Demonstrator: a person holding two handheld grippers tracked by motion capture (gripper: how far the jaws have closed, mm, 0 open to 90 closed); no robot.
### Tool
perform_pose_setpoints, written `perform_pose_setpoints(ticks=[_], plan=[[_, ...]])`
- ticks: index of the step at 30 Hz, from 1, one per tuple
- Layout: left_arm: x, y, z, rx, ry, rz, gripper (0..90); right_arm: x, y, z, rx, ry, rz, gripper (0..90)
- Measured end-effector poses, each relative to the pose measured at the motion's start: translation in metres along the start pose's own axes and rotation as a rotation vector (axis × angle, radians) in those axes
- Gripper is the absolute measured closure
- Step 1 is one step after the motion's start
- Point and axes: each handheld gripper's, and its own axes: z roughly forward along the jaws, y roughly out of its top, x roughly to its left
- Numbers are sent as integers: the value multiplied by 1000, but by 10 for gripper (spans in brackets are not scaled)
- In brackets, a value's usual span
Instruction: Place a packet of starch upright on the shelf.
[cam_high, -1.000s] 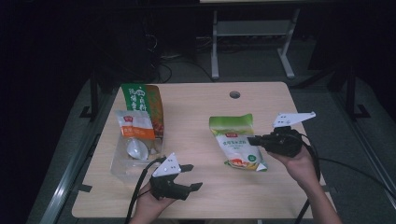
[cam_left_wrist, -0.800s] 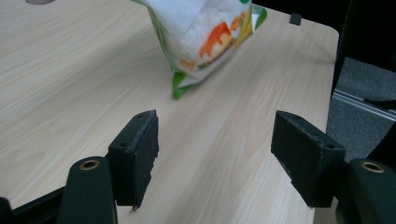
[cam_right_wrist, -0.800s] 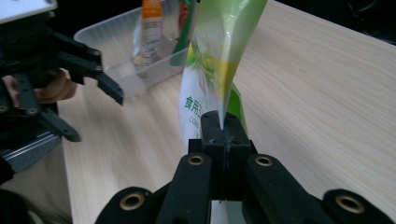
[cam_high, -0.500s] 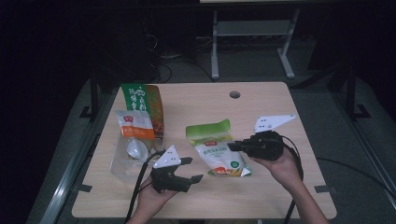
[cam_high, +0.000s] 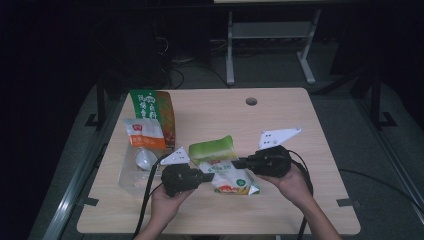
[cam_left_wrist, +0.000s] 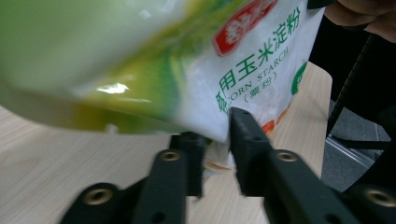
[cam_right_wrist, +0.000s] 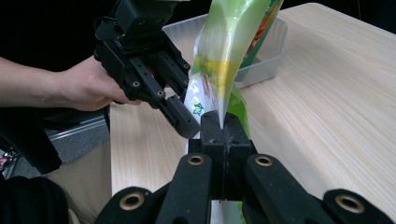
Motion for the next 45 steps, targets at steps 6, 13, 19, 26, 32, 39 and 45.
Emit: perform_pose_setpoints(ticks=[6,13,19,26,32,39,45], plan=[[-9,6,-5,8,91,69,886,-2,-1,4,4,-5,-3,900],[-13,5,-8,23,129,96,892,-6,-5,8,10,-9,-8,896],[-15,1,-5,46,140,99,891,-10,-15,13,44,-21,13,883],[-11,-4,-4,56,144,99,891,-12,-23,22,76,-43,22,809],[-12,-5,-5,51,136,108,890,-12,-22,33,77,-33,33,720],[-8,-9,-12,21,113,92,838,-12,-19,41,79,-2,44,891],[-10,-12,-26,-7,42,121,713,-14,-17,31,61,0,52,899]])
